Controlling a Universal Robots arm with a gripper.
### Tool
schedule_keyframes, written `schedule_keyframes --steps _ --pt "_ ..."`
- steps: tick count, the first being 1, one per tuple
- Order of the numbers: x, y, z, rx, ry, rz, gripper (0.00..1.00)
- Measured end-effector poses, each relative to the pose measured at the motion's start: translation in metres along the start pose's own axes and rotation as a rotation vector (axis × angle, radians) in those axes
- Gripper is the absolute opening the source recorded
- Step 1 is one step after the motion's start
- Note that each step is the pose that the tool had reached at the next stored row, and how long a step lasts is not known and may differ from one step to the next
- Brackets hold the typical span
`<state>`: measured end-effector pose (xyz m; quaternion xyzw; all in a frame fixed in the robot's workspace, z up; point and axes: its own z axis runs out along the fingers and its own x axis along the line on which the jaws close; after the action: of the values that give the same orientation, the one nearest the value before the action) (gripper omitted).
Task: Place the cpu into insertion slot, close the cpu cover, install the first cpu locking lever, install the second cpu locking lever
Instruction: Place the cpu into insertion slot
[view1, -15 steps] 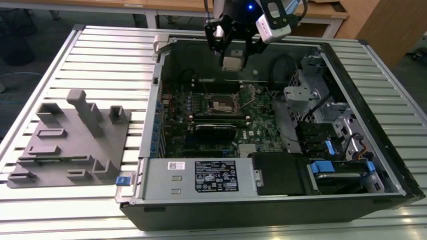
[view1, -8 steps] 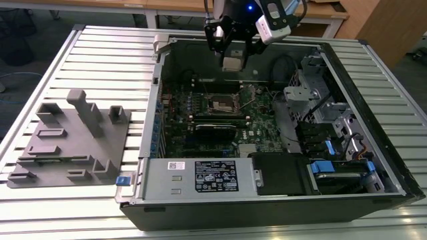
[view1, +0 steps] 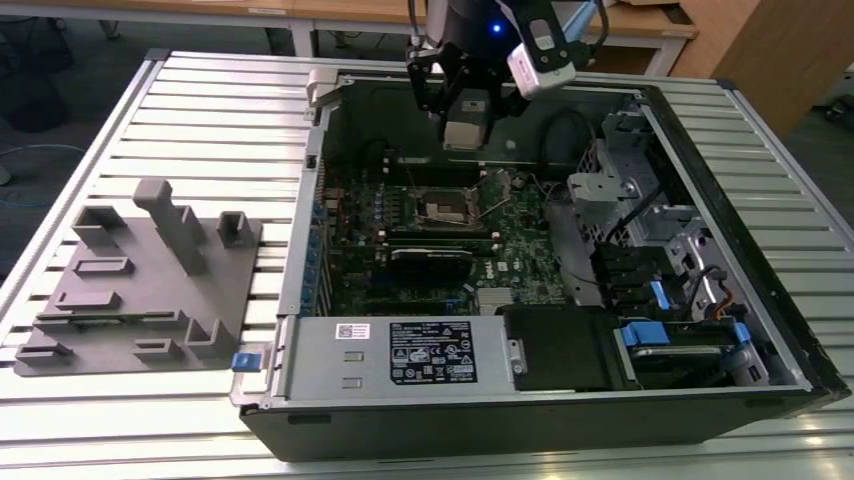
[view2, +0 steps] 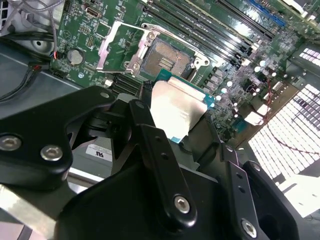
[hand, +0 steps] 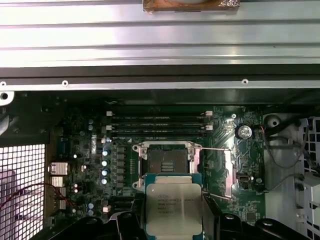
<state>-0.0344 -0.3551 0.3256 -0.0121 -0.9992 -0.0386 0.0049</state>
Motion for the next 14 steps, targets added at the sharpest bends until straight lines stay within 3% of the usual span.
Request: schedule_keyframes --steps 7,14 --pt "0.0014 -0.0005 0.0065 -0.0001 -0.004 -0.004 0.54" --pt "0.0014 -0.0005 0.0065 0.0 -0.004 -0.004 0.54"
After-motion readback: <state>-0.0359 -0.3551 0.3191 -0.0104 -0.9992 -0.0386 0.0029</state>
